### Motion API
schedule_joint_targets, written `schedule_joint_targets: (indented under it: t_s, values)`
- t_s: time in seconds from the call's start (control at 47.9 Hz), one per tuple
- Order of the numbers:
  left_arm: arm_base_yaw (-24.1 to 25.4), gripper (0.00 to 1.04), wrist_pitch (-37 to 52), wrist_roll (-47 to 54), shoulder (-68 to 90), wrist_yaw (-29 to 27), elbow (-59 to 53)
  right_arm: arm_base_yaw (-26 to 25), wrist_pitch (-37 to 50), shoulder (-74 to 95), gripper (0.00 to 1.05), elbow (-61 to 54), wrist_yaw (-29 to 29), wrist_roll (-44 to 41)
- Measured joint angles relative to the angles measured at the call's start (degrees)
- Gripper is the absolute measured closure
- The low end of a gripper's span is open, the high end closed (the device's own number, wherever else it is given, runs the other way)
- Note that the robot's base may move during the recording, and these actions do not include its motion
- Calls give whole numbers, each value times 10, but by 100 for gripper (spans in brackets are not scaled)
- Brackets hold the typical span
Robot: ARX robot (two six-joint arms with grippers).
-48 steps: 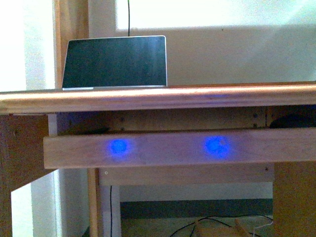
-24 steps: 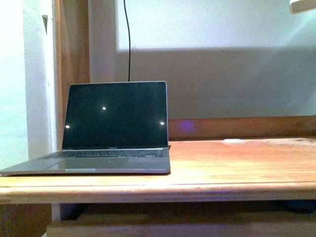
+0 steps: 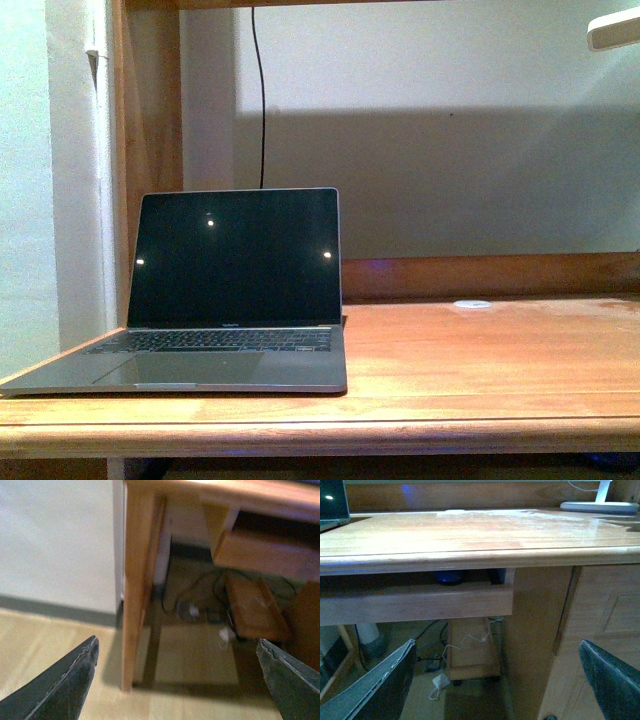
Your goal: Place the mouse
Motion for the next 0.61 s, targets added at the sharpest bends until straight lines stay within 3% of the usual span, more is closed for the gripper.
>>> schedule_joint_targets:
  t_s: [0.083,0.209,0.417,0.501,0.605]
  values:
    - [12,8,47,2,111,41,7,0,0,0,7,0,0,0]
    - [21,8,170,104,302,84,33,0,0,0,7,0,0,0]
    - [-32,8,337,347,544,79,106,0,0,0,7,0,0,0]
    - [-59,8,434,495,619,74,124,0,0,0,7,0,0,0]
    - [-74,8,492,640,684,90,139,0,0,0,7,0,0,0]
